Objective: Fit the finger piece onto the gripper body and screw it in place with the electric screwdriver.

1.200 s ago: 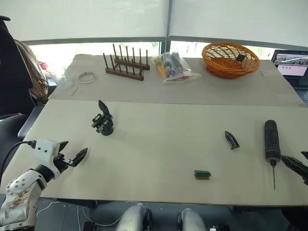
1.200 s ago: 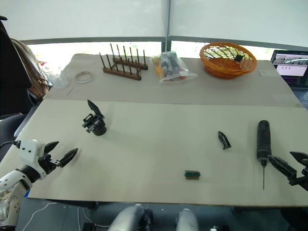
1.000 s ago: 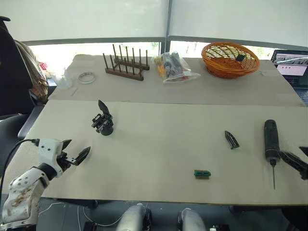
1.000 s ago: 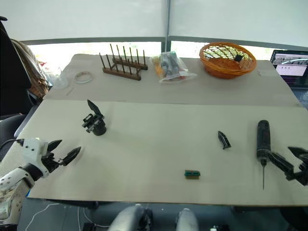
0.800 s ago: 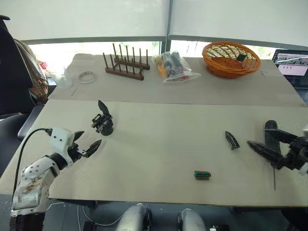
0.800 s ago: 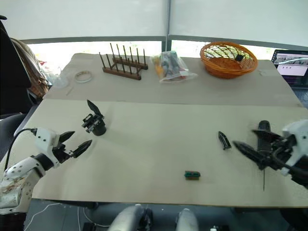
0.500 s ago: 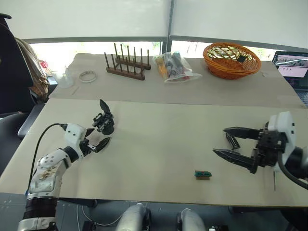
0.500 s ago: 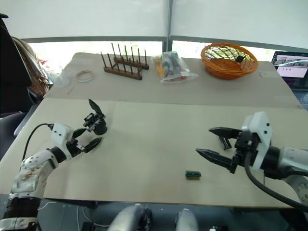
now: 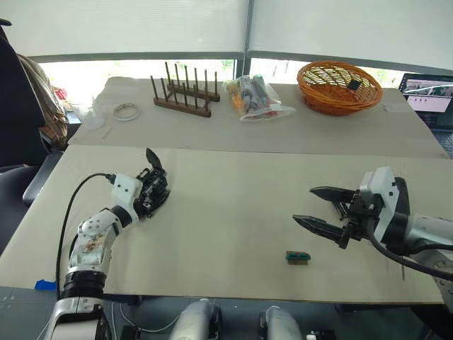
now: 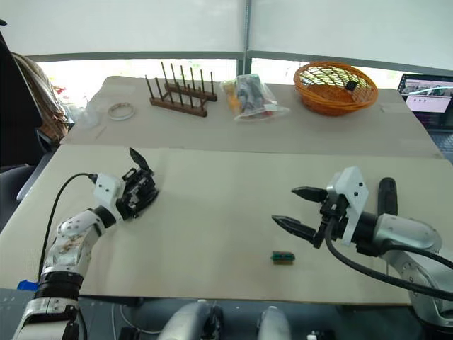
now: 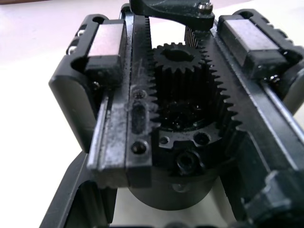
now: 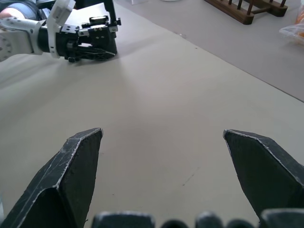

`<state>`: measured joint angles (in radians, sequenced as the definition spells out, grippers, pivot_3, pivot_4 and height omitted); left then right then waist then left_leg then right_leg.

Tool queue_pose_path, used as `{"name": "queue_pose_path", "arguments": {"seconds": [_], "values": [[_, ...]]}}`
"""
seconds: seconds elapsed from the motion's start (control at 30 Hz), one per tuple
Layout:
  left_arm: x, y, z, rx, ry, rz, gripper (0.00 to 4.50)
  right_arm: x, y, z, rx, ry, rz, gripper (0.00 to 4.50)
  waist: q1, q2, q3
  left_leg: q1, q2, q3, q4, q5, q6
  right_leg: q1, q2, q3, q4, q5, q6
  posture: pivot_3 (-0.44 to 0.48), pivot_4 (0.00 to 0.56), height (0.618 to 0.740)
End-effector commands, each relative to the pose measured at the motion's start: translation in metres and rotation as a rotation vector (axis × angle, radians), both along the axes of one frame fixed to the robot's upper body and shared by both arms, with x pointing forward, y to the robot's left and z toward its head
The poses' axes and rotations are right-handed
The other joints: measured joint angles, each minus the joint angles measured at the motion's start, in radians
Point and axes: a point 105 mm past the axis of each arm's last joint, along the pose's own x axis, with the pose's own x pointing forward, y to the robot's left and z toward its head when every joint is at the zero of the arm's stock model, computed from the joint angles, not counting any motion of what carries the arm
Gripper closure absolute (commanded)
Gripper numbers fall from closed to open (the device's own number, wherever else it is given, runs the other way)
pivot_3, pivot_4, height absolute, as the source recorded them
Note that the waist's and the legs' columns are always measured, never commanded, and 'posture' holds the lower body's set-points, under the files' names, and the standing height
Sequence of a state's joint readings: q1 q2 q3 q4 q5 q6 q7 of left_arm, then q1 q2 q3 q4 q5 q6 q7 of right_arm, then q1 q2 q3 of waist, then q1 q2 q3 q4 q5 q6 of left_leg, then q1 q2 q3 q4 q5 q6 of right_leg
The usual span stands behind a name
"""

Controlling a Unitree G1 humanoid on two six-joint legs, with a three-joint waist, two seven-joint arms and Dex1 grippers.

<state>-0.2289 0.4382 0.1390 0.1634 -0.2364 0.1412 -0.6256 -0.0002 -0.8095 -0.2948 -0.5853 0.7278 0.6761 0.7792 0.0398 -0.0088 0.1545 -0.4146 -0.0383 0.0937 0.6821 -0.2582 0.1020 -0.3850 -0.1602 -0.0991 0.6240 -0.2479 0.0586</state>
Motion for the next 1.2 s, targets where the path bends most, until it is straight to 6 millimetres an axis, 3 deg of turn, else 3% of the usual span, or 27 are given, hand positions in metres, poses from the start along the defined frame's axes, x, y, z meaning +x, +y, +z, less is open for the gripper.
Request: {"name": "queue_pose_path", "arguments": {"seconds": [0.03,0.17,0.47,0.5,0.6,0.63,0.8,0.93,1.03,1.2], "values": [[-0.004,-0.042,0.035,-0.042,-0.093,-0.01,2.12,-0.004,0.006,0.01,-0.002,-0.07,0.014,0.0,0.007,-0.001,0.001,0.0,-0.001,-0.001,0.001,0.0,0.0,0.0,0.0,0.0,0.0,0.0,0.0,0.0,0.15,0.74],[-0.009,-0.081,0.036,-0.018,-0.072,0.065,2.12,-0.004,0.009,0.006,0.003,-0.066,0.011,0.0,0.008,-0.003,0.002,-0.001,-0.001,-0.001,0.003,0.0,-0.001,0.0,0.0,0.0,0.0,0.001,0.001,0.0,0.15,0.74],[-0.001,-0.098,0.022,-0.001,-0.053,0.107,2.12,0.002,0.006,0.0,-0.033,-0.064,-0.001,0.0,0.0,-0.003,0.002,-0.001,0.003,0.0,0.002,0.005,0.006,-0.001,0.006,0.002,0.002,0.0,0.001,0.0,0.15,0.74],[-0.004,-0.098,0.016,-0.021,-0.016,0.082,1.62,0.003,0.006,0.0,-0.033,-0.066,-0.003,0.0,0.0,-0.003,0.002,-0.002,0.003,0.0,0.002,0.005,0.006,-0.001,0.006,0.002,0.001,0.0,0.001,0.0,0.15,0.74],[-0.018,-0.09,0.008,-0.053,0.046,0.005,0.3,0.003,0.006,0.001,-0.034,-0.066,-0.006,0.0,-0.001,-0.003,0.002,-0.002,0.003,0.0,0.002,0.004,0.005,-0.001,0.006,0.003,0.001,0.0,0.001,0.0,0.15,0.74],[-0.021,-0.084,0.006,-0.059,0.066,-0.017,0.11,0.003,0.006,0.0,-0.033,-0.065,-0.007,0.0,-0.001,-0.003,0.002,-0.002,0.003,0.0,0.002,0.001,-0.001,-0.002,0.005,0.003,0.001,0.0,0.001,0.0,0.15,0.74],[-0.021,-0.054,0.015,0.045,0.017,-0.261,0.11,0.004,0.007,0.0,-0.029,-0.06,-0.003,0.0,0.0,-0.002,0.002,-0.001,0.004,-0.001,0.002,0.001,-0.003,-0.003,0.007,0.002,0.002,0.0,-0.001,0.0,0.15,0.74],[-0.006,-0.038,0.015,0.113,0.018,-0.385,0.11,0.002,0.006,-0.002,-0.053,-0.059,0.003,0.0,0.008,-0.002,0.002,0.0,0.003,-0.002,0.002,0.001,-0.003,-0.004,0.006,0.001,0.0,0.0,-0.001,0.0,0.15,0.74],[0.0,-0.035,0.014,0.205,0.018,-0.481,0.11,0.002,0.002,0.001,-0.051,-0.062,-0.009,0.0,0.005,-0.002,0.002,0.0,0.002,-0.001,0.002,0.001,-0.001,-0.003,0.006,0.001,0.0,0.0,-0.001,0.0,0.15,0.74],[0.002,-0.044,0.013,0.202,0.064,-0.633,0.11,0.0,-0.001,-0.002,-0.064,-0.053,-0.02,0.0,-0.003,-0.002,0.002,-0.001,0.002,0.001,0.002,0.005,0.006,-0.001,0.007,0.001,0.001,0.0,-0.001,0.0,0.15,0.74]]}}
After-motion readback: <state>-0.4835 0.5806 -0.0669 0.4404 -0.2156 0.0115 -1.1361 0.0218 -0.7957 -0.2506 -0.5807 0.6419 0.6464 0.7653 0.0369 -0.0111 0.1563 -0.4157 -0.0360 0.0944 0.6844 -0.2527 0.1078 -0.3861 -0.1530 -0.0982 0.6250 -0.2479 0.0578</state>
